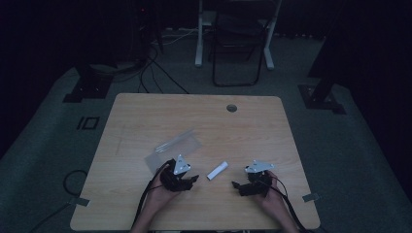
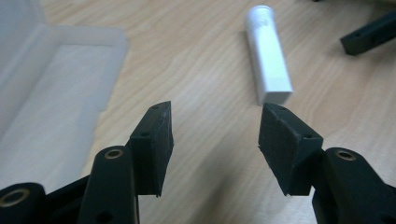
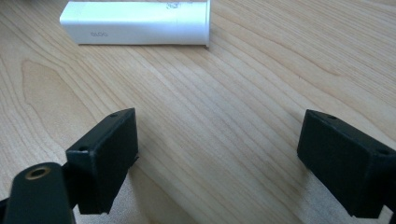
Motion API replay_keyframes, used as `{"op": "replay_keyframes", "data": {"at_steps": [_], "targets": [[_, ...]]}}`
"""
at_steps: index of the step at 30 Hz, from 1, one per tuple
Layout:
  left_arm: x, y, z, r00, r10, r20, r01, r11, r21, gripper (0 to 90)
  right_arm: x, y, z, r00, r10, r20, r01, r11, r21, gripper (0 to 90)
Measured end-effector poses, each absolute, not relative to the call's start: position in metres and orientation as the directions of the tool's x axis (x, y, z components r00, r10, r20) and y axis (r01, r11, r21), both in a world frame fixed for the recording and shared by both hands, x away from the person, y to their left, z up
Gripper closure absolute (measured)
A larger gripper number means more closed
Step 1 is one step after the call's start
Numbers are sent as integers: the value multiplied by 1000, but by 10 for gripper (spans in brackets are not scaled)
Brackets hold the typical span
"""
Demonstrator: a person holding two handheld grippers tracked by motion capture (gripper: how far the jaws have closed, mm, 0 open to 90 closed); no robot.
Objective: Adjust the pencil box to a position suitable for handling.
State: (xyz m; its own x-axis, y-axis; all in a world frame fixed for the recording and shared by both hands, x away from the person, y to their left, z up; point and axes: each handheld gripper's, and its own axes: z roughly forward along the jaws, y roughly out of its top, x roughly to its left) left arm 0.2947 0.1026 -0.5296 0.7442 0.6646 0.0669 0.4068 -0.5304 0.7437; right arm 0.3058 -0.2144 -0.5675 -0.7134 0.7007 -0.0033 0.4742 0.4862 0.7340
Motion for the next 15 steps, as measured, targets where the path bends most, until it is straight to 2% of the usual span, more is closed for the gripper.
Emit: {"op": "replay_keyframes", "data": {"at_steps": [11,15], "targets": [[305,128,-513,665,738,116,408,-489,771,457,306,-214,-568,-713,701,-3,474,486,734,123],[311,156,-492,579,801,153,400,-442,803,457,306,-214,-568,-713,701,-3,474,486,734,123]]}}
